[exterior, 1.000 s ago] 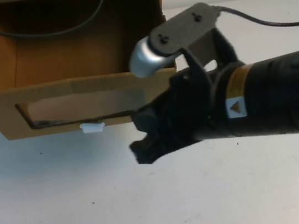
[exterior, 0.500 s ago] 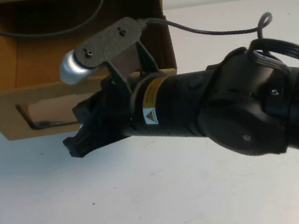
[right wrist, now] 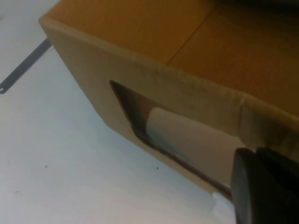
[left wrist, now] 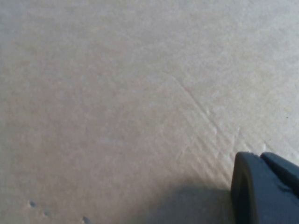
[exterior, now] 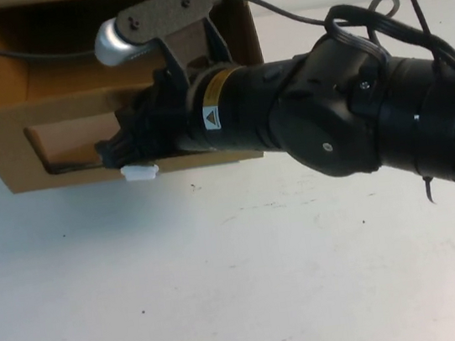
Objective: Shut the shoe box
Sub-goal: Close the shoe box with your right arm
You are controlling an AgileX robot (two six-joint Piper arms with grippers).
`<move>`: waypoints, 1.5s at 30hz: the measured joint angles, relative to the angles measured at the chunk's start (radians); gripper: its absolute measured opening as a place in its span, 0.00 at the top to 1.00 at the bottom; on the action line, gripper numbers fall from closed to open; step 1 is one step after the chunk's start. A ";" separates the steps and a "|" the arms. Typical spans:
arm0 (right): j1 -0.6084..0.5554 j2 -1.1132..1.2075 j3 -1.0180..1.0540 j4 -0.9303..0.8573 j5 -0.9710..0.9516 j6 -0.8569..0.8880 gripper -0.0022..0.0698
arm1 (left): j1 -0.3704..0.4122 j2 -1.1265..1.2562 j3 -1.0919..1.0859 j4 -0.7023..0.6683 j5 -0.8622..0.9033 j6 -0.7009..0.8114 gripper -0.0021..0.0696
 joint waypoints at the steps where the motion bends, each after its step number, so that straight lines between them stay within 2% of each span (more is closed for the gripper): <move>1: -0.007 0.003 -0.007 0.000 -0.003 0.000 0.99 | 0.000 0.000 0.000 0.000 0.000 -0.002 0.97; 12: -0.075 0.069 -0.080 0.027 -0.095 0.000 0.99 | 0.000 0.000 0.000 -0.002 0.002 -0.002 0.97; 34: -0.154 0.292 -0.354 0.044 -0.133 0.002 0.99 | 0.000 0.000 0.000 -0.010 0.007 -0.002 0.97; 45: -0.178 0.328 -0.380 0.080 -0.144 0.002 0.99 | 0.000 0.000 0.000 -0.018 0.009 -0.002 0.97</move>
